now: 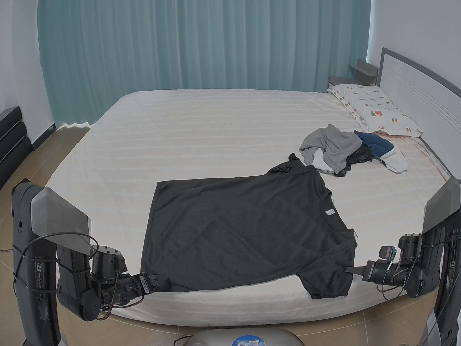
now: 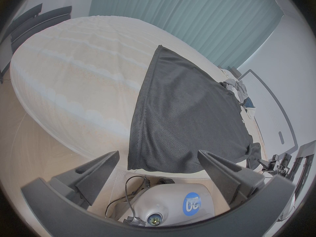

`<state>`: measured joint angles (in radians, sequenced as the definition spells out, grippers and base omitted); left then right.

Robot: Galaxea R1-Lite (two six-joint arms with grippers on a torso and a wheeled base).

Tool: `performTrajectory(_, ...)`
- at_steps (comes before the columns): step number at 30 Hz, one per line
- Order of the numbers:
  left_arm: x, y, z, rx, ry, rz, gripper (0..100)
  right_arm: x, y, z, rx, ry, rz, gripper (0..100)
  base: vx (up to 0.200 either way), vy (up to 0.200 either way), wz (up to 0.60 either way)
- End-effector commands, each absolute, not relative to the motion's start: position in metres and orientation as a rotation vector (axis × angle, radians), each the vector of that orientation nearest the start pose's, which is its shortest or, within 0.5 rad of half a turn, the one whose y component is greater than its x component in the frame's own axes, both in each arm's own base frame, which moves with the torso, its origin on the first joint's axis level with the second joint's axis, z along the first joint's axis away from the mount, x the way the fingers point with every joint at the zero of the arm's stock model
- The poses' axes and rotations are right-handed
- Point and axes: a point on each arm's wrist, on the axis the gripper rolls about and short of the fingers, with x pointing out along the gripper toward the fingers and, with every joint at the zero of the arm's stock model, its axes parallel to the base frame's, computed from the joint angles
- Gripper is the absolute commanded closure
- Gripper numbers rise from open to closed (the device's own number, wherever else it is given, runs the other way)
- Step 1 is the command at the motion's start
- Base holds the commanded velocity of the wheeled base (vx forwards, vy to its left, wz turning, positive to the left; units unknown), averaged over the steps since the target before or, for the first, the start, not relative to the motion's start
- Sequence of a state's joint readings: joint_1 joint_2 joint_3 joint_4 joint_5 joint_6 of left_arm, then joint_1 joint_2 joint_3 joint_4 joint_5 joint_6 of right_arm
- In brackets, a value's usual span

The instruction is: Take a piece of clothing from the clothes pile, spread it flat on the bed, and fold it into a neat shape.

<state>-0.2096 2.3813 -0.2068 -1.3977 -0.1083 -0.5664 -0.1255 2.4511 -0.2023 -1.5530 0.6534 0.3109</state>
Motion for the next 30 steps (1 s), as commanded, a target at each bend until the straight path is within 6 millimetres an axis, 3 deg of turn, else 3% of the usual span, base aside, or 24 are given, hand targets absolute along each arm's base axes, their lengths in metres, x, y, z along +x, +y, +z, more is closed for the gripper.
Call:
performTrajectory(1,0.249,-0.055,-0.054,-0.493,0.842,-0.071,0,0.256,-0.019,-0.054,0.557,0.718,0.406,100,0.000,0.000,0.00)
performTrajectory(12,0.253,-0.056,-0.059,-0.441,0.840,-0.090,0,0.257,-0.019,-0.053,0.557,0.714,0.406,100,0.000,0.000,0.00)
performTrajectory(13,0.253,-0.056,-0.059,-0.441,0.838,-0.091,100,0.257,-0.019,-0.053,0.557,0.714,0.406,100,0.000,0.000,0.00)
performTrajectory(28,0.239,-0.046,-0.057,-0.442,0.873,-0.036,100,0.256,-0.019,-0.052,0.556,0.710,0.404,100,0.000,0.000,0.00)
performTrajectory(30,0.241,-0.043,-0.053,-0.454,0.846,-0.030,100,0.251,-0.018,-0.045,0.546,0.705,0.407,100,0.000,0.000,0.00)
